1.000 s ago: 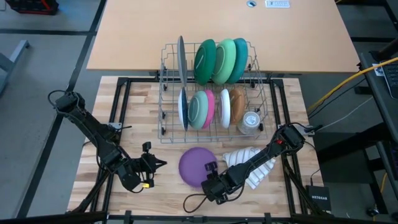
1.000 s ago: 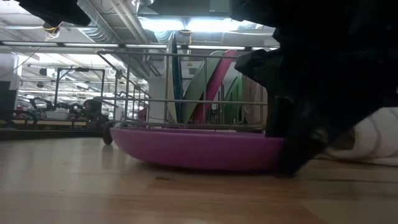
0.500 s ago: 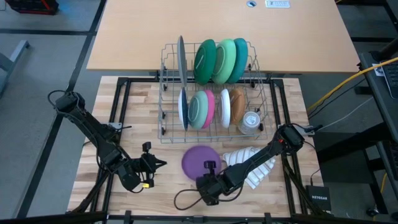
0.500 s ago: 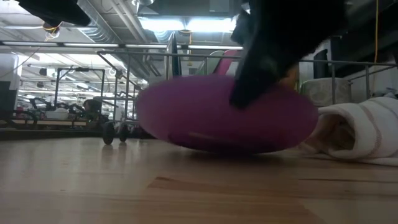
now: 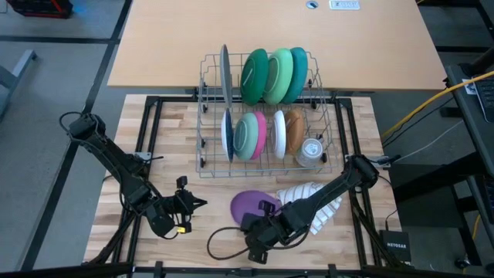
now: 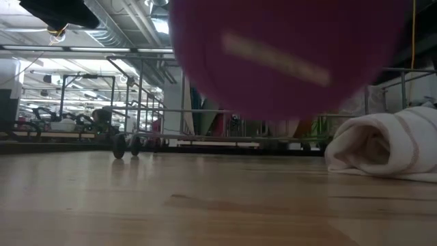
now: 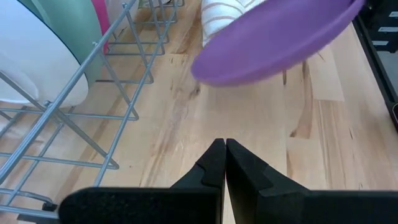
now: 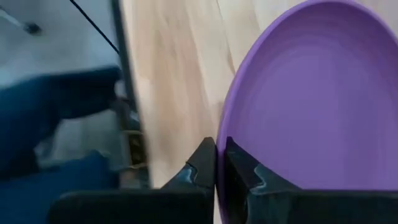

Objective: Sort dishes
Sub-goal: Put the violet plate in the dish rack

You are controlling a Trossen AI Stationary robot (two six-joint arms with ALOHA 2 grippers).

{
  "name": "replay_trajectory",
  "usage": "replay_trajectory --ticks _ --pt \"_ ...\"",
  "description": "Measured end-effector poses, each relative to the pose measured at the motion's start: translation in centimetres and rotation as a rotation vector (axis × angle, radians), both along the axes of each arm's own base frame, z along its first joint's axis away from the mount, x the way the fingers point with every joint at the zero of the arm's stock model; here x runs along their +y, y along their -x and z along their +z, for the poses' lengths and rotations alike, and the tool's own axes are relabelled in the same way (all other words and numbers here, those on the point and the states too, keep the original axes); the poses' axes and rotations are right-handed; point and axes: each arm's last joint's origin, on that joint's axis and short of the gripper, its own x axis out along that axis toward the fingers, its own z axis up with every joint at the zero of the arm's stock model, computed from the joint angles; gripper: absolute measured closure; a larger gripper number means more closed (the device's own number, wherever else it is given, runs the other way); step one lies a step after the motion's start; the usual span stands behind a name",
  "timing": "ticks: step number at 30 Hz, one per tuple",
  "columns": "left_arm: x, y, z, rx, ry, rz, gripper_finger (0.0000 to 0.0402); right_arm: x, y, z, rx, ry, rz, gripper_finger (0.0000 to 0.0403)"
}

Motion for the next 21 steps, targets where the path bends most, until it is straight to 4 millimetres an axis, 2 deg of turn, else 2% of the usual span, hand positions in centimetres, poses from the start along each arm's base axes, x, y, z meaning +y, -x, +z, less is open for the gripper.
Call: replay_trajectory --ticks 5,9,14,16,19,21 --pt "0.0 0.0 0.0 -0.001 0.002 0.000 0.0398 -1.2 1.6 6.4 -0.142 -0.027 -0.039 0.0390" --pt "0.0 0.0 0.0 -0.002 0.002 0.000 0.0398 -3.5 4.3 11.6 -0.274 0.000 -0.108 0.0393" --pt "0.0 0.0 0.0 -0.003 0.007 0.003 0.0398 -7.9 10.0 18.1 -0.467 0.054 -0.266 0.0392" --pt "0.0 0.0 0.0 -0.004 0.011 0.006 0.0398 -9.8 12.5 20.1 -0.532 0.066 -0.336 0.0391" --pt "0.0 0.0 0.0 -0.005 0.015 0.008 0.0398 -13.0 15.7 22.3 -0.606 0.067 -0.443 0.0393" --pt "0.0 0.0 0.0 -0.004 0.015 0.009 0.0398 -15.2 17.6 22.9 -0.642 0.072 -0.540 0.0393"
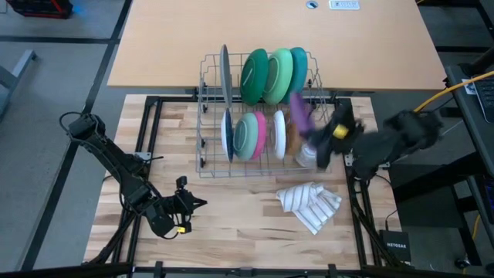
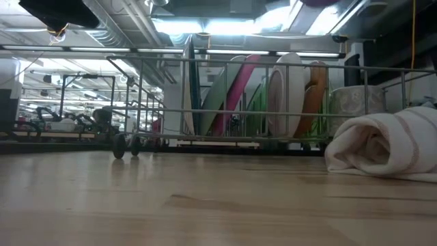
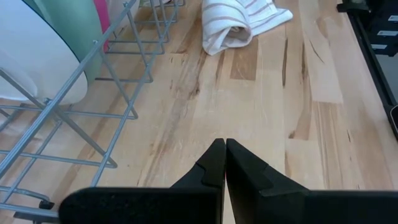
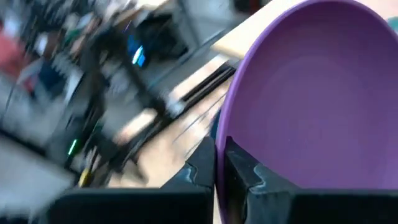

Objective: Sort dishes
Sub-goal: Put the violet plate in the dish rack

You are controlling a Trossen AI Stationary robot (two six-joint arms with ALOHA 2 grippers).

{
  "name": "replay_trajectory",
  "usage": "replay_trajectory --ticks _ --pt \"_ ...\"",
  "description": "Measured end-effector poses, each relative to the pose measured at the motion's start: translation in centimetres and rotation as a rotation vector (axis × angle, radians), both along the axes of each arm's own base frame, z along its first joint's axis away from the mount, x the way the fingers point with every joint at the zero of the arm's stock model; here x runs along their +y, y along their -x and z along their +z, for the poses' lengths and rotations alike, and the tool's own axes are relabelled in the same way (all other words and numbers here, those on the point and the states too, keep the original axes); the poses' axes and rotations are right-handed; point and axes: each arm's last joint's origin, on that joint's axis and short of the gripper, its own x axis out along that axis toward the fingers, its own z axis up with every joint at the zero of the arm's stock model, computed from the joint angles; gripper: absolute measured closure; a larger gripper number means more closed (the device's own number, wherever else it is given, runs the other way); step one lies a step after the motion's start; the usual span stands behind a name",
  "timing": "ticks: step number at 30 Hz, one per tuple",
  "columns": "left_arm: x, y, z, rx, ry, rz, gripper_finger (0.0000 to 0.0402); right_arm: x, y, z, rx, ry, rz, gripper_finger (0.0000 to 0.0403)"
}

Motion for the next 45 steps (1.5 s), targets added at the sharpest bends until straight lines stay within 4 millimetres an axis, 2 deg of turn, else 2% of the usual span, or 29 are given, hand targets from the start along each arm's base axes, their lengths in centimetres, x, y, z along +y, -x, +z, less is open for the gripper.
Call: replay_trajectory --ticks 4,10,13,17,20,23,29,45 --pt "0.0 0.0 0.0 -0.001 0.003 0.002 0.0398 -3.2 2.3 -0.7 -0.086 -0.064 -0.144 0.0392" --pt "0.0 0.0 0.0 -0.001 0.005 0.003 0.0398 -5.7 4.1 -4.0 -0.266 -0.135 -0.206 0.0393" --pt "0.0 0.0 0.0 -0.001 0.005 0.003 0.0398 -6.7 5.2 -5.7 -0.394 -0.170 -0.196 0.0393" --pt "0.0 0.0 0.0 -0.001 0.005 0.003 0.0398 -7.4 5.9 -8.0 -0.665 -0.251 -0.108 0.0393" --pt "0.0 0.0 0.0 -0.001 0.005 0.003 0.0398 -7.8 5.9 -10.2 -0.874 -0.291 0.005 0.0393" --pt "0.0 0.0 0.0 -0.002 0.008 0.005 0.0398 -8.2 5.8 -12.5 -0.995 -0.307 0.042 0.0393" --pt "0.0 0.0 0.0 -0.005 0.021 0.012 0.0398 -8.4 5.2 -15.6 -0.978 -0.371 0.032 0.0393" --pt "0.0 0.0 0.0 -0.004 0.020 0.012 0.0398 -8.1 1.2 -18.4 -0.818 -0.366 -0.037 0.0394"
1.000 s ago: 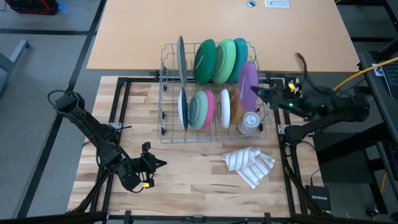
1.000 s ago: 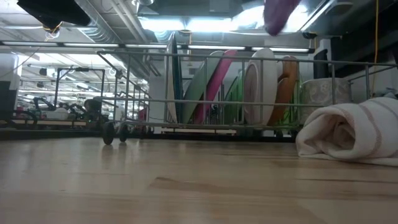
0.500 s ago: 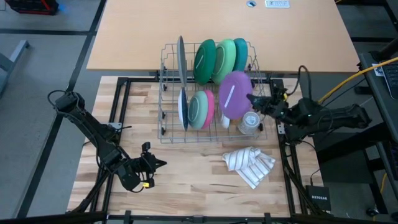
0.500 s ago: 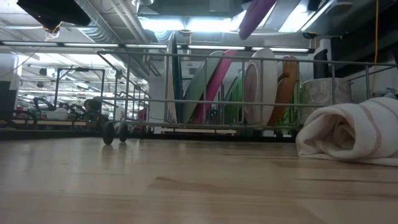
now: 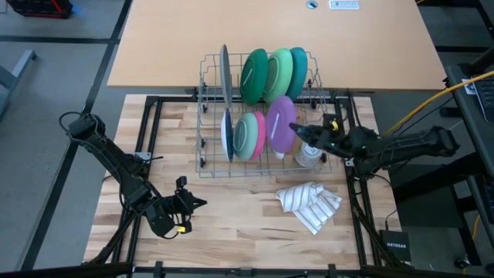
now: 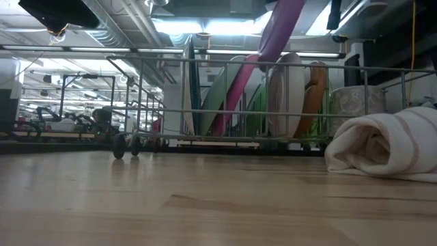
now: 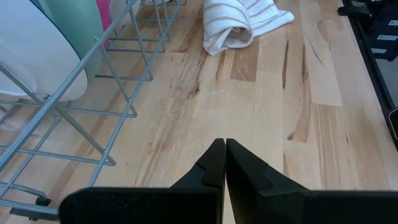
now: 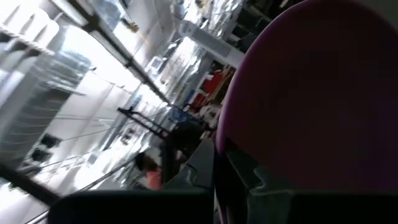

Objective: Sort dishes
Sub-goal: Put the violet plate in the dish rack

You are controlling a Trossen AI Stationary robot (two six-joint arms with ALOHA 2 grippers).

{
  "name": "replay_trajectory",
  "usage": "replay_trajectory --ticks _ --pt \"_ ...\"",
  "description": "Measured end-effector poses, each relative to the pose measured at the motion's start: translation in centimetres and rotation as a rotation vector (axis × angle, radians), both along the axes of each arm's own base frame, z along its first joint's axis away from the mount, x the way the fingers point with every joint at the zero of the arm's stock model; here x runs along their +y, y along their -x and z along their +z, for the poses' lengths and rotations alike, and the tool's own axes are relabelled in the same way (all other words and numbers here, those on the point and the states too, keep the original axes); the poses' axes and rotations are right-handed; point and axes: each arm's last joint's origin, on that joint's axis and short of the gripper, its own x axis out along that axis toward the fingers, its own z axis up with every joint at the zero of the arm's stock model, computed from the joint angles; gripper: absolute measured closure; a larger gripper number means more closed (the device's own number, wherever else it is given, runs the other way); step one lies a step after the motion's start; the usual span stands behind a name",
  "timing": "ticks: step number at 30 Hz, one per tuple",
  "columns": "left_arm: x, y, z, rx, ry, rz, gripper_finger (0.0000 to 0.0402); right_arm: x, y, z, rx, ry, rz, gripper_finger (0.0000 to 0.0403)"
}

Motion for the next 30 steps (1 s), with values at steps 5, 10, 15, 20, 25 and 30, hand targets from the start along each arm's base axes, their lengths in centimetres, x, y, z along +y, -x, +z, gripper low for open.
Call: replay_trajectory --ticks 5,10,15,20,25,30 --pt "0.0 0.0 0.0 -0.001 0.000 0.000 0.0398 0.0 -0.7 -0.6 0.027 -0.022 -0.032 0.0392" --pt "0.0 0.0 0.0 0.000 0.000 0.000 0.0398 0.0 -1.6 -1.4 0.077 -0.020 -0.042 0.0394" --pt "0.0 0.0 0.0 0.000 0.000 0.001 0.0398 0.0 -2.7 -2.7 0.146 -0.048 -0.092 0.0392" --pt "0.0 0.0 0.0 0.000 0.000 0.000 0.0398 0.0 -3.2 -3.3 0.175 -0.049 -0.119 0.0392" --pt "0.0 0.0 0.0 0.000 0.001 0.000 0.0398 0.0 -3.3 -3.8 0.215 -0.045 -0.132 0.0392" --pt "0.0 0.0 0.0 0.000 0.000 0.000 0.0398 0.0 -3.3 -4.7 0.290 -0.077 -0.138 0.0390"
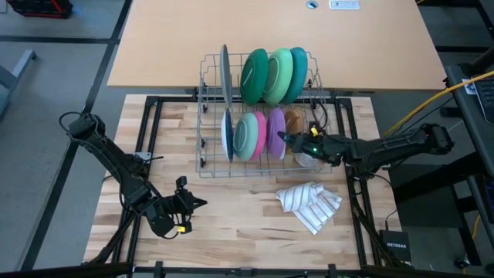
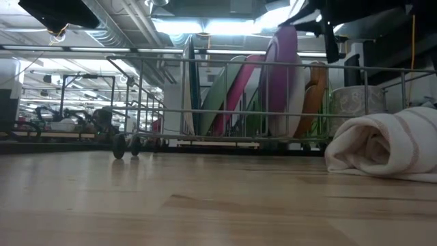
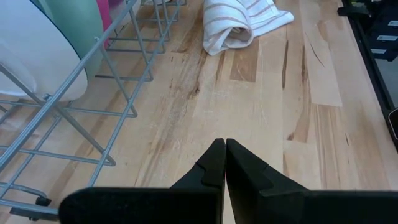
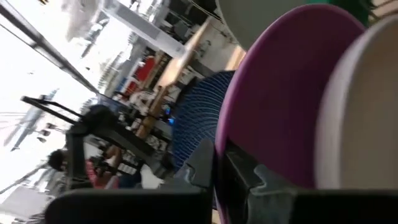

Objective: Sort dishes
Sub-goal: Put the violet plate in the dish rack

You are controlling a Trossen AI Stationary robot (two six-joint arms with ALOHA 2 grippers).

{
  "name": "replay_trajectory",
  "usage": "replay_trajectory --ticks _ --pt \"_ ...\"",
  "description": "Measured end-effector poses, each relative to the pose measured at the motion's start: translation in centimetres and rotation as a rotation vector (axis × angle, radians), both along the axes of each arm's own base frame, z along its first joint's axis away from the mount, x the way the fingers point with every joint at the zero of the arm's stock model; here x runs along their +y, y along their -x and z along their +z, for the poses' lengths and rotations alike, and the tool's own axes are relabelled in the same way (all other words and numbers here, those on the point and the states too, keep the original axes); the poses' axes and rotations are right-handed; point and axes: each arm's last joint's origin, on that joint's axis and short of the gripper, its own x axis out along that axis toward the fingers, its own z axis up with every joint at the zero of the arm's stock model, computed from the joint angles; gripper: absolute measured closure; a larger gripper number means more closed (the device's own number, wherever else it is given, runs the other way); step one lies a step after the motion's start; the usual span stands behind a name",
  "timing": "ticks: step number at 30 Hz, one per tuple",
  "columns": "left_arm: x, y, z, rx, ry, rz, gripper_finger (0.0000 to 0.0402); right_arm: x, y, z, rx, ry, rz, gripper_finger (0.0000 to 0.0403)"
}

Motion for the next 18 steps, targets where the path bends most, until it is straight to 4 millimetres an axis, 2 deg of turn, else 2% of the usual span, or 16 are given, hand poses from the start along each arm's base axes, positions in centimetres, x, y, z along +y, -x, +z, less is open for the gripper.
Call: replay_trajectory --ticks 6,13,18 --pt "0.0 0.0 0.0 0.000 0.000 0.000 0.0398 -0.1 -0.7 -1.2 0.064 -0.009 -0.018 0.0386" --pt "0.0 0.0 0.0 0.000 0.000 0.000 0.0398 -1.1 -2.0 -3.0 0.125 -0.050 -0.050 0.0385" --pt "0.0 0.0 0.0 0.000 0.000 0.001 0.0398 -1.3 -2.4 -3.2 0.129 -0.056 -0.024 0.0384"
